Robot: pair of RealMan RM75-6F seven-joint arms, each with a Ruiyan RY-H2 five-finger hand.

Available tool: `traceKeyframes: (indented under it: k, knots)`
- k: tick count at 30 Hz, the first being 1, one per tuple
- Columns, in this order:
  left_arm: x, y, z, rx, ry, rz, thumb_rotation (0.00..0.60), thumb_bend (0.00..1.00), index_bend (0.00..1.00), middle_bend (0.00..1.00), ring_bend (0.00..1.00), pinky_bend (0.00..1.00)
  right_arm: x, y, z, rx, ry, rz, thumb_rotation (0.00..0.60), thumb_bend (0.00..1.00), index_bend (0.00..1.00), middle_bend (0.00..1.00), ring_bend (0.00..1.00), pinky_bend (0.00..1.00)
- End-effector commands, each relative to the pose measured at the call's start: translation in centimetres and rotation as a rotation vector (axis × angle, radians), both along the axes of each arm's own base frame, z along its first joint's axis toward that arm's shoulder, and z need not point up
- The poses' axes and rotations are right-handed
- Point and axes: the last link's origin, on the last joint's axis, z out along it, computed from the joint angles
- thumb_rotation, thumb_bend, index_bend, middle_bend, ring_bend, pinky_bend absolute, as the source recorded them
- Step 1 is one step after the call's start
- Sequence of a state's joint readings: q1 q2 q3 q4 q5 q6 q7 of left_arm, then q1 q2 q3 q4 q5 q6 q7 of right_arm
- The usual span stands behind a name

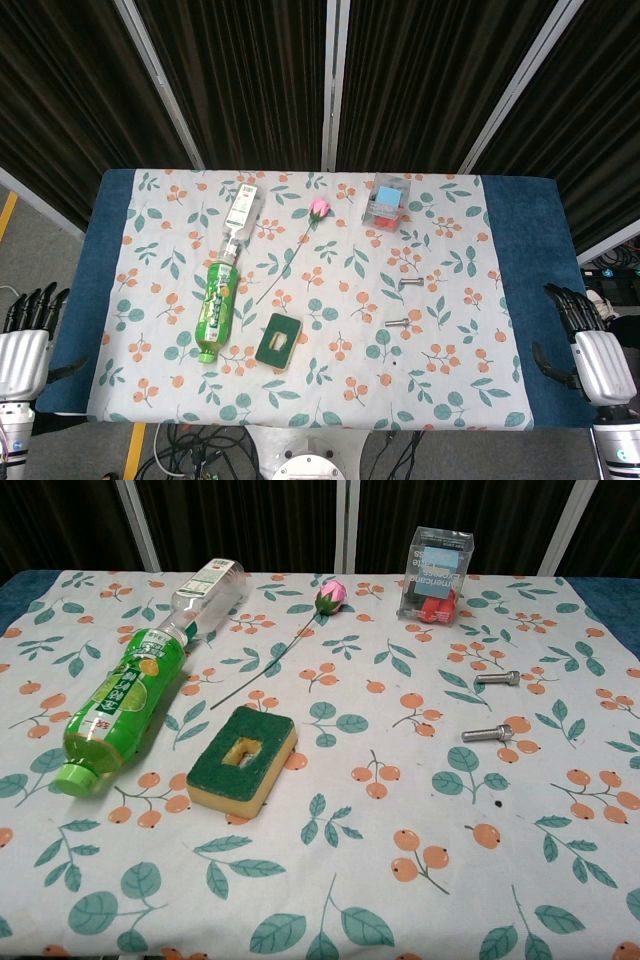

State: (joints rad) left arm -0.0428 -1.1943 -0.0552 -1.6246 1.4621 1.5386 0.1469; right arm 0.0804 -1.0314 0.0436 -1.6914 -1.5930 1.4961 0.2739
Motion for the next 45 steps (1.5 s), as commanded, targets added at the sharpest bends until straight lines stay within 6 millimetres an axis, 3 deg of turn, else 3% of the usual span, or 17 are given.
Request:
traceKeyframes:
  k: [1, 15, 20, 24, 30, 39, 45]
  knots:
    - [0.0, 0.0, 0.0, -0.001, 0.002, 0.002, 0.6, 0.06, 0.1, 0.0, 0.0, 0.0, 0.1, -0.1, -0.1, 0.004, 0.0, 0.002, 0.6, 0.35, 0.0, 0.08, 0.0, 0.0]
    - [0.1, 0.0, 0.2, 0.002, 0.01, 0.001, 0.6, 0.06, 0.1, 0.0, 0.0, 0.0, 0.8, -0.8, -1.0, 0.053, 0.009, 0.042, 0.6, 0.34, 0.0, 0.08, 0.0, 0.0]
    - [0.2, 0.0, 0.2, 0.002, 0.009, 0.002, 0.6, 0.06, 0.1, 0.0, 0.0, 0.0, 3.2, -2.4, -2.3, 0.127, 0.039, 0.135, 0.6, 0.16, 0.0, 0.1, 0.0, 0.0]
    - [0.2, 0.1, 0.2, 0.004, 0.009, -0.002, 0.6, 0.06, 0.1, 0.0, 0.0, 0.0, 6.4, -4.8, -4.4, 0.197, 0.12, 0.234, 0.6, 0.13, 0.08, 0.14, 0.0, 0.0]
    - [0.0, 0.0, 0.2, 0.005, 0.006, 0.002, 0.6, 0.06, 0.1, 0.0, 0.0, 0.0, 10.0, -8.0, -8.8, 0.329, 0.319, 0.315, 0.6, 0.22, 0.24, 0.18, 0.0, 0.0]
    - [-0.5, -0.2, 0.0, 0.002, -0.009, 0.01, 0.6, 0.06, 0.1, 0.0, 0.0, 0.0, 12.1, -10.9, -15.0, 0.408, 0.543, 0.337, 0.6, 0.23, 0.33, 0.18, 0.0, 0.0]
    - [-0.7, -0.2, -0.1, 0.003, -0.013, 0.01, 0.6, 0.06, 0.1, 0.0, 0.0, 0.0, 12.8, -11.9, -17.9, 0.372, 0.659, 0.358, 0.6, 0.25, 0.39, 0.18, 0.0, 0.0]
